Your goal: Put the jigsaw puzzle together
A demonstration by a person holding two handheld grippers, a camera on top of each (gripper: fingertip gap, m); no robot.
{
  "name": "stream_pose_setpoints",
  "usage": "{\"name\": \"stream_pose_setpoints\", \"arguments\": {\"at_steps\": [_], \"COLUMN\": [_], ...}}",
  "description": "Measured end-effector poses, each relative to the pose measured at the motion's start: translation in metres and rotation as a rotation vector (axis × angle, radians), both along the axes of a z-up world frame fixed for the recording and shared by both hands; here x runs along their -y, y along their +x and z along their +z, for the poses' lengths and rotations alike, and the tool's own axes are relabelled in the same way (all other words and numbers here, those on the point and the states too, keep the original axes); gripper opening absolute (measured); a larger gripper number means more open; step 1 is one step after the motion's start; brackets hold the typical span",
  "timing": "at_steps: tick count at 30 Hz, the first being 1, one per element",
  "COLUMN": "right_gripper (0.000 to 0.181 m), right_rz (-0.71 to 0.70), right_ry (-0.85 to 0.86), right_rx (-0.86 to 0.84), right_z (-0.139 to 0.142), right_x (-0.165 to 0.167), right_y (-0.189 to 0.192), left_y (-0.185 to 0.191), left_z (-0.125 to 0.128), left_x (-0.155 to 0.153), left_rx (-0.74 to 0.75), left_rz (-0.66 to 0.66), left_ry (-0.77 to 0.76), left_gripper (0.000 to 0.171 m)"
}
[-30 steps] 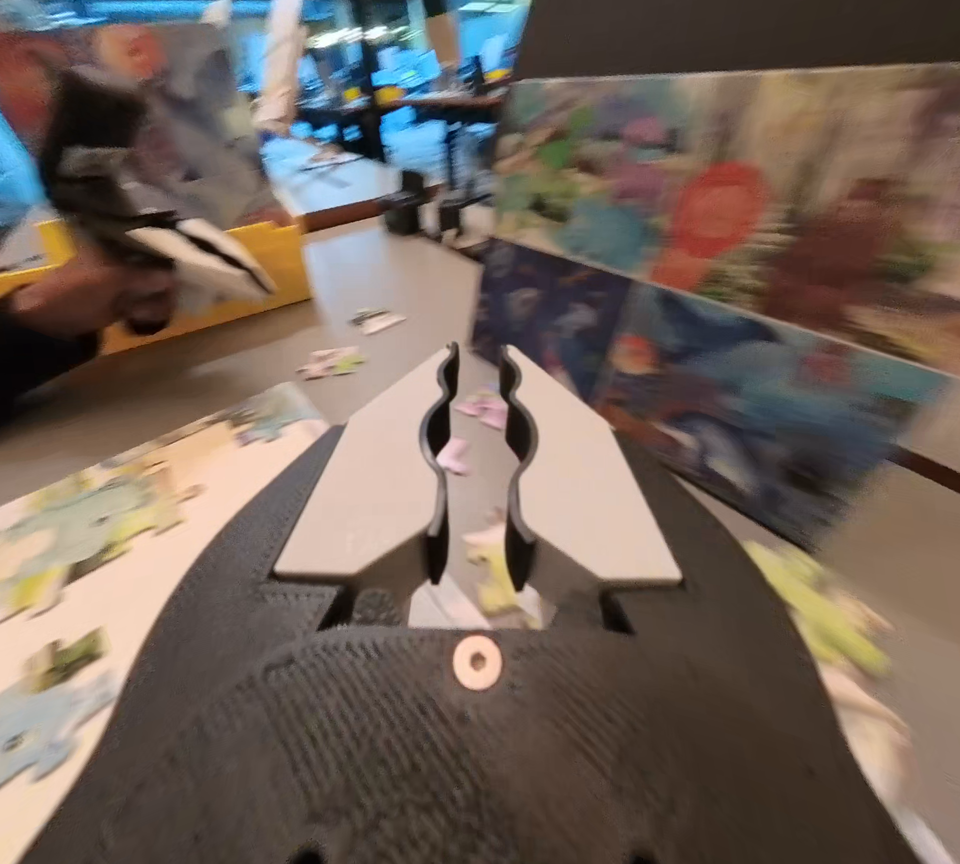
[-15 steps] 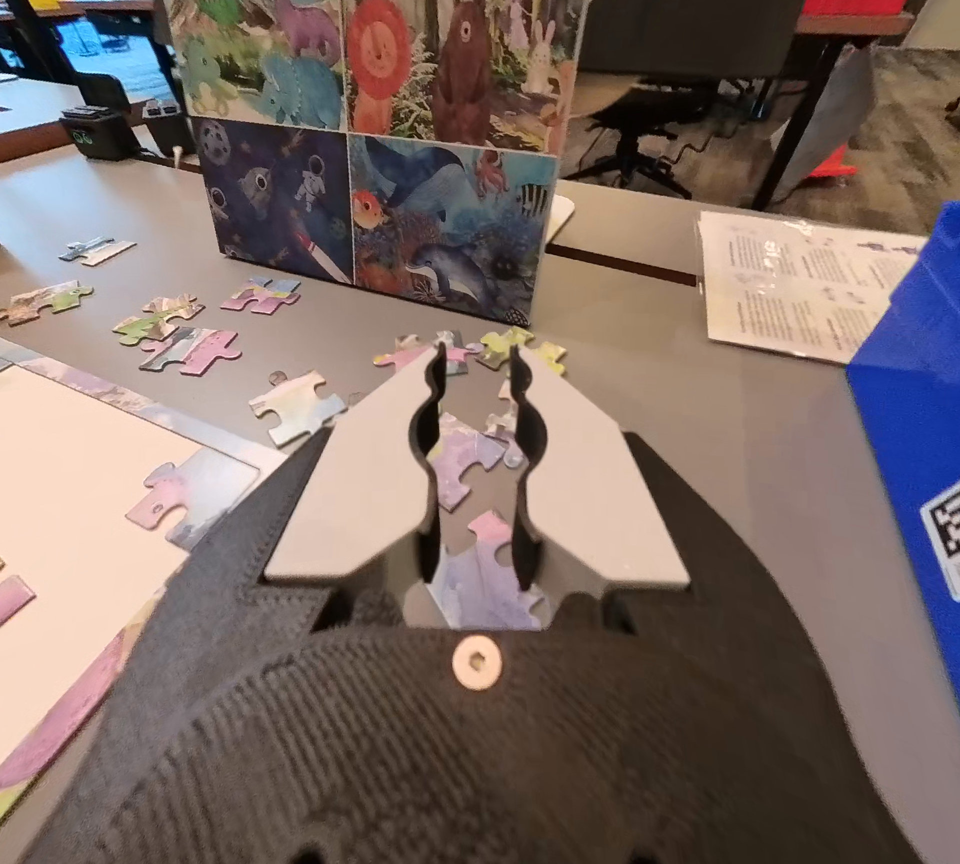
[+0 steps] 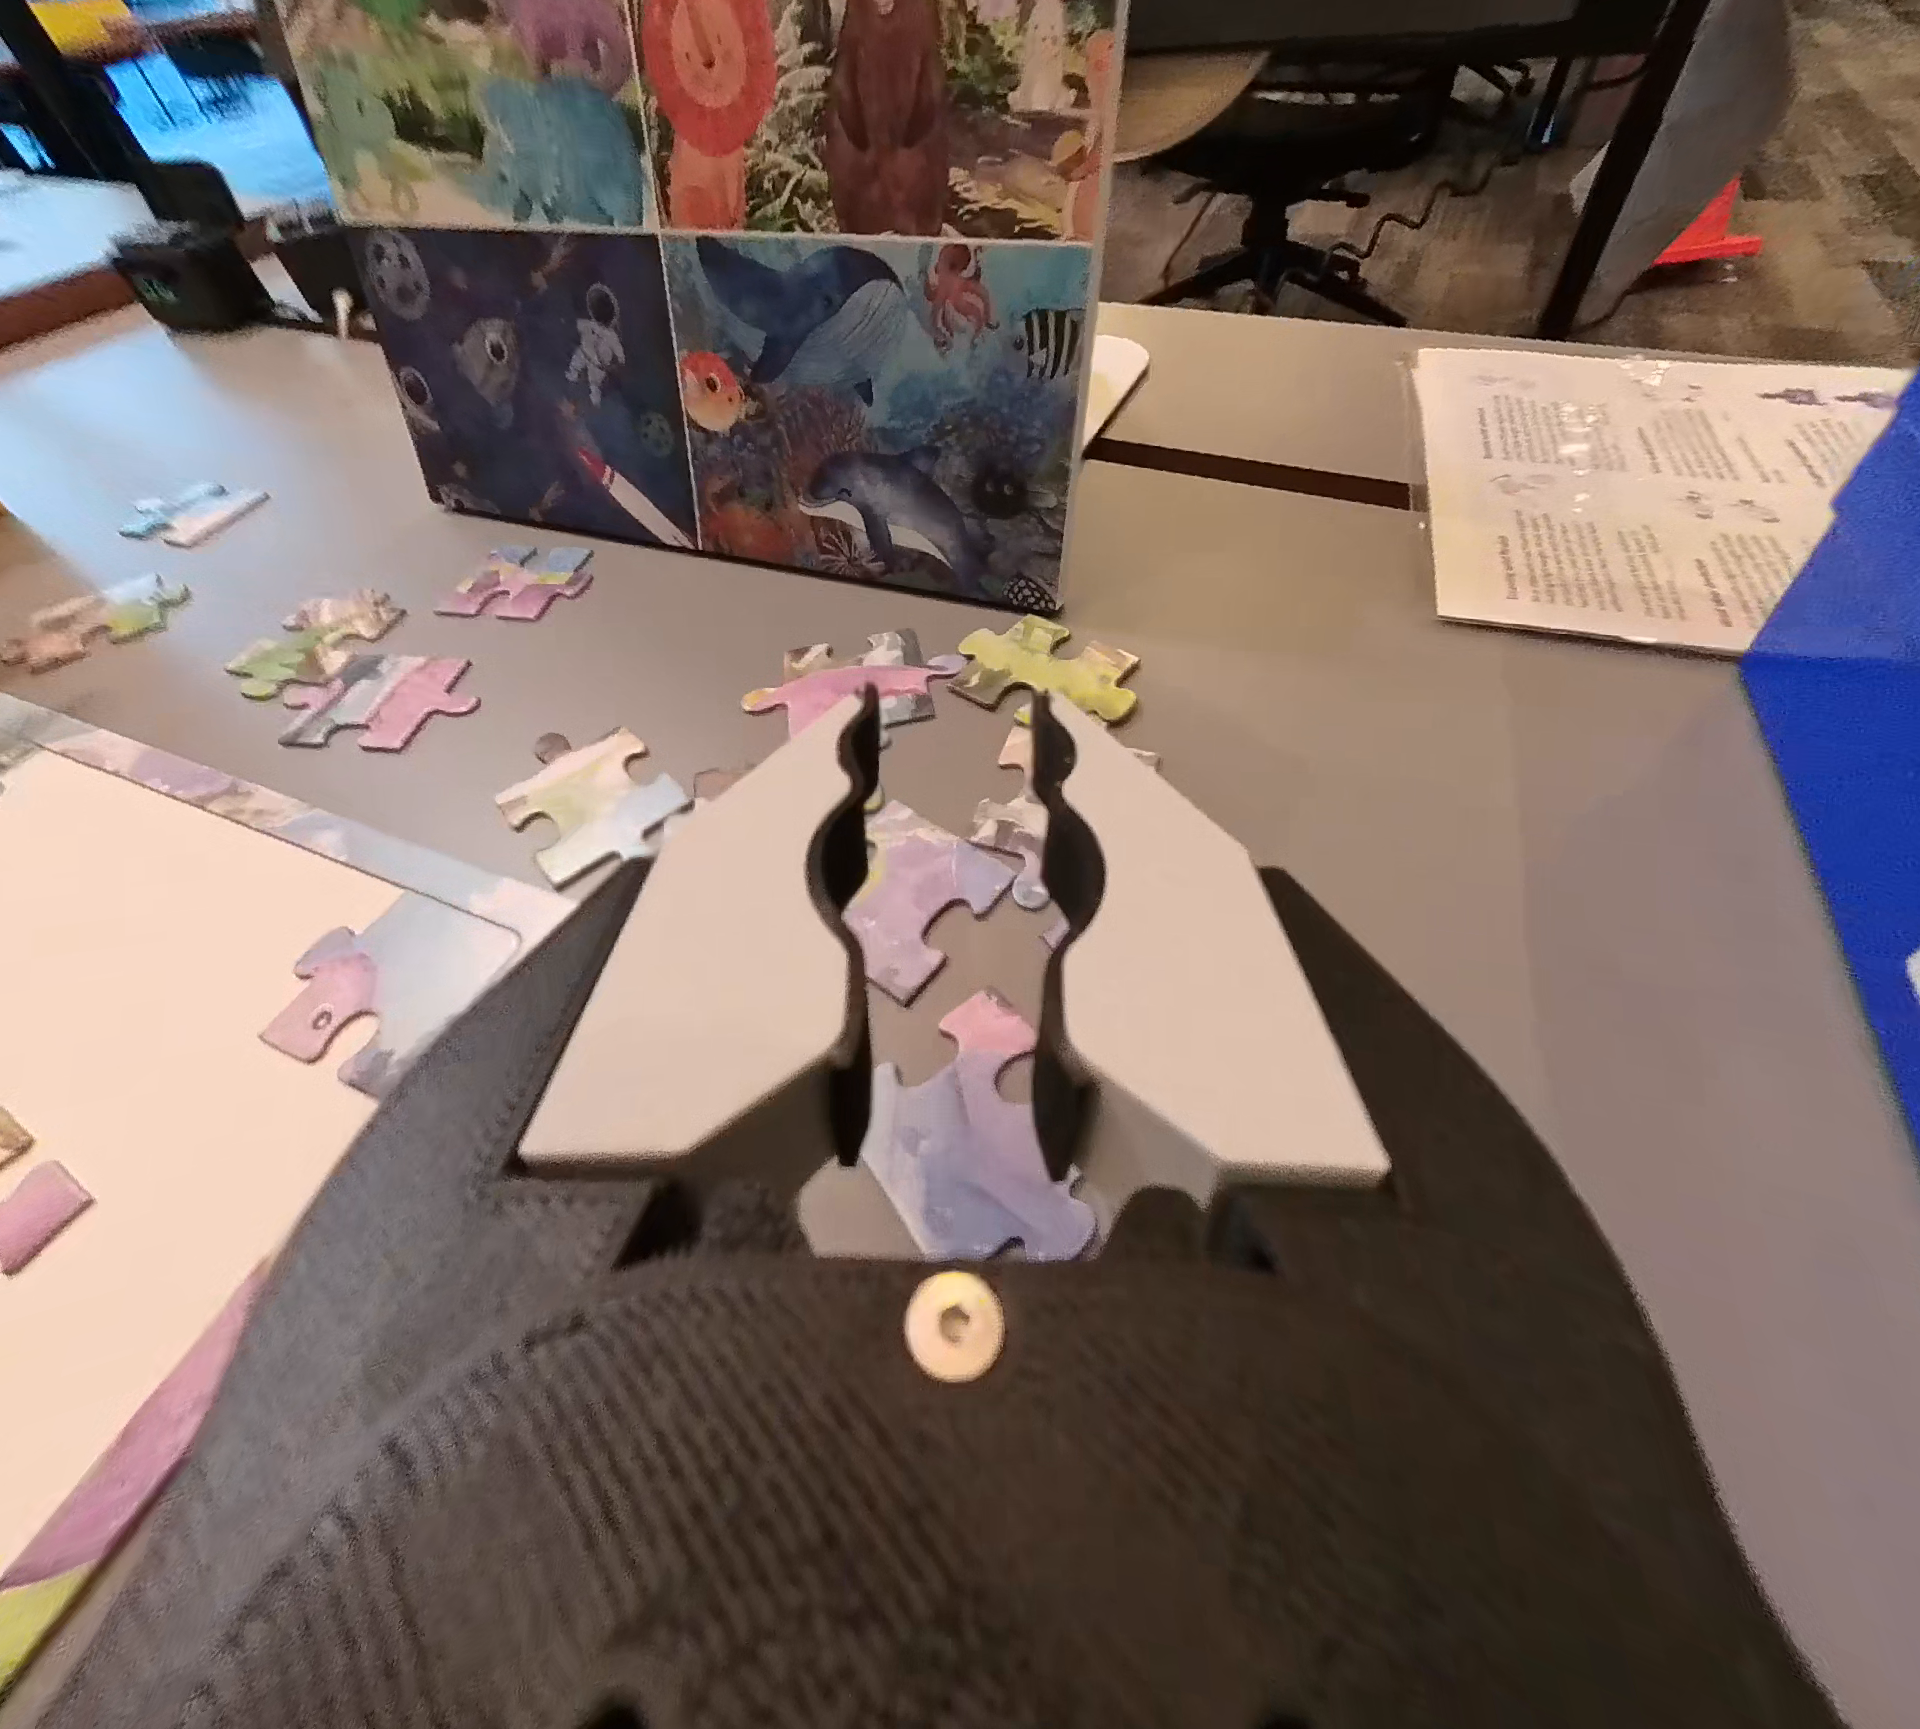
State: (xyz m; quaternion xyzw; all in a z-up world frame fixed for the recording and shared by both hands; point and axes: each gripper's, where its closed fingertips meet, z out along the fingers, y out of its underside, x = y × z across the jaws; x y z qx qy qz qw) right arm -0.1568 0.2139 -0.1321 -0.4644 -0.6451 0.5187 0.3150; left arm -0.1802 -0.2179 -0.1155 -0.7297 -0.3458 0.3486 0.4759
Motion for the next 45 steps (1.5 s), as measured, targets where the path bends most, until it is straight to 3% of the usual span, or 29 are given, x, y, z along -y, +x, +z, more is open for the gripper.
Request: {"name": "stream_pose_setpoints", "arguments": {"at_steps": [9,10,12,14,17,21,31,39,40,45], "right_gripper": [0.038,0.038,0.039,0.039,0.037,0.036,0.030,0.028,0.028,0.028], "right_rz": [0.038,0.042,0.048,0.059,0.066,0.096,0.075,0.076,0.079,0.084], "right_ry": [0.295,0.312,0.341,0.361,0.359,0.319,0.322,0.362,0.369,0.391], "right_rx": [0.035,0.036,0.041,0.056,0.069,0.060,0.052,0.061,0.063,0.062], "right_z": [-0.016,-0.018,-0.022,-0.027,-0.031,-0.030,-0.032,-0.036,-0.037,-0.038], "right_x": [0.033,0.036,0.039,0.042,0.047,0.060,0.058,0.060,0.061,0.063], "right_y": [-0.002,-0.002,-0.003,-0.004,-0.004,-0.003,-0.005,-0.005,-0.005,-0.004], "left_y": [-0.001,0.002,0.013,0.017,0.015,0.014,0.012,0.018,0.019,0.021], "left_z": [-0.025,-0.028,-0.042,-0.066,-0.085,-0.085,-0.096,-0.095,-0.095,-0.091], "left_x": [-0.001,-0.005,-0.019,-0.024,-0.024,-0.027,-0.036,-0.042,-0.042,-0.045], "left_rx": [0.084,0.105,0.197,0.312,0.351,0.327,0.491,0.469,0.470,0.434], "left_rz": [-0.024,-0.052,-0.160,-0.182,-0.152,-0.137,-0.163,-0.206,-0.213,-0.234], "left_ry": [-0.062,-0.056,-0.051,-0.090,-0.192,-0.222,-0.125,-0.153,-0.153,-0.159], "left_gripper": [0.084,0.078,0.050,0.060,0.065,0.068,0.059,0.044,0.032,0.031]}}
